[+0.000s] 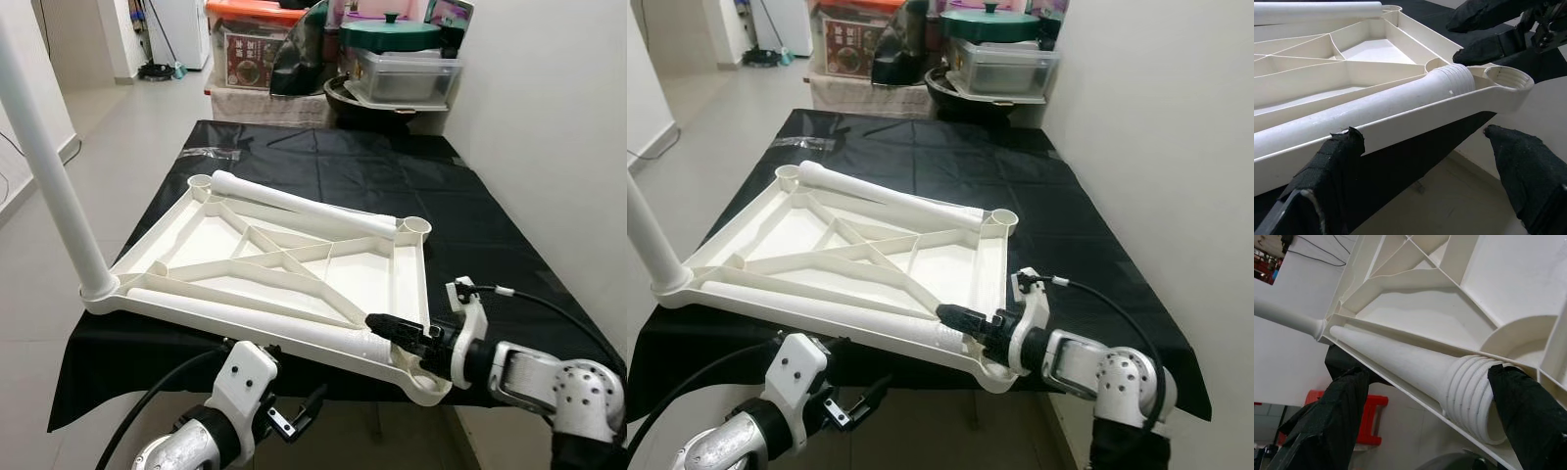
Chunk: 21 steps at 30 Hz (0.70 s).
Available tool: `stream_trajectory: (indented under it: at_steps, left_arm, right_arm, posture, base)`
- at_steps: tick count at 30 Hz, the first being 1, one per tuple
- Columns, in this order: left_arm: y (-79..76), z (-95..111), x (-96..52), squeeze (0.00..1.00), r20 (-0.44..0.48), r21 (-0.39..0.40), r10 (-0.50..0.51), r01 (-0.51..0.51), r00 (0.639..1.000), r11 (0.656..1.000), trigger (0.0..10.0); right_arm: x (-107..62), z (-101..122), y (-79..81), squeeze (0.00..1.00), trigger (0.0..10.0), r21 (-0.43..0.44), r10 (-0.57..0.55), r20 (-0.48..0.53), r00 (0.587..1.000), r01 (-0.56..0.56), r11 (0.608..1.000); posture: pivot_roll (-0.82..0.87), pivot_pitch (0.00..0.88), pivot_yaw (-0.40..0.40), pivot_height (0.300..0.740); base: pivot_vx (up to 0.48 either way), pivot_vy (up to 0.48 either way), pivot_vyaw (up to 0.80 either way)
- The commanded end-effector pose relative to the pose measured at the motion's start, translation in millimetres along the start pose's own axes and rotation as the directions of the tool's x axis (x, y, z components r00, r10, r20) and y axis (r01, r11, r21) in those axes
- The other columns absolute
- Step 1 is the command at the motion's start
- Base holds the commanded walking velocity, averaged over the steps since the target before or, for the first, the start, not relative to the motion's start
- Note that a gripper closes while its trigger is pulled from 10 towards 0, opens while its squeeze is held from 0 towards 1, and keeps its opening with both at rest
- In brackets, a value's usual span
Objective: Building children table
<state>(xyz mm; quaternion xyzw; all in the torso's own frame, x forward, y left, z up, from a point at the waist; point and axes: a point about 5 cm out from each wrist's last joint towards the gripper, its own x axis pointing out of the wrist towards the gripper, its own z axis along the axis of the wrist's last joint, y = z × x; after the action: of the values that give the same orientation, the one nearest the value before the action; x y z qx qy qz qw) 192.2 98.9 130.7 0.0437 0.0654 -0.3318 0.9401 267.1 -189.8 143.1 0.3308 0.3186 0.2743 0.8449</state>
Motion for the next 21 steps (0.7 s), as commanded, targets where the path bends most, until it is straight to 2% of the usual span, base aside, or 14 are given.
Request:
stream_trajectory:
  at_steps: [1, 5, 8, 14, 21]
  left_arm:
    - [-0.9, -1.9, -0.8, 0.00, -0.010, 0.014, -0.004, 0.004, 1.000, 1.000, 10.0]
    - [-1.6, -1.8, -1.5, 0.00, -0.008, 0.013, -0.003, 0.003, 1.000, 1.000, 10.0]
    - [-2.6, -1.4, -1.8, 0.00, -0.007, 0.012, -0.005, 0.005, 1.000, 1.000, 10.0]
    - [-2.6, -1.0, -2.1, 0.00, -0.008, 0.012, -0.008, 0.008, 1.000, 1.000, 10.0]
    - [-1.7, -0.9, -2.3, 0.00, -0.010, 0.012, -0.008, 0.008, 1.000, 1.000, 10.0]
  right_arm:
    - [1.7, -2.6, -1.0, 0.00, 10.0, 0.014, -0.005, -0.020, 1.000, 0.006, 1.000]
    - [0.8, -1.3, -1.6, 0.00, 10.0, 0.002, -0.019, -0.037, 0.999, 0.020, 1.000]
    - [-5.3, 1.4, -9.5, 0.00, 10.0, 0.000, -0.067, -0.043, 0.997, 0.067, 0.998]
    - [-10.5, 3.1, -14.4, 0.00, 10.0, 0.006, -0.094, -0.048, 0.994, 0.094, 0.996]
    - [-10.1, -0.7, -8.1, 0.00, 10.0, 0.007, -0.039, -0.080, 0.996, 0.040, 0.999]
  posture:
    - [0.06, 0.021, -0.143, 0.740]
    - [0.06, 0.023, -0.147, 0.740]
    - [0.06, 0.024, -0.145, 0.740]
    - [0.06, 0.029, -0.147, 0.740]
    - [0.06, 0.035, -0.141, 0.740]
  base:
    - [0.000, 0.000, 0.00]
    - [0.000, 0.000, 0.00]
    - [0.000, 0.000, 0.00]
    - [0.000, 0.000, 0.00]
    - [0.000, 0.000, 0.00]
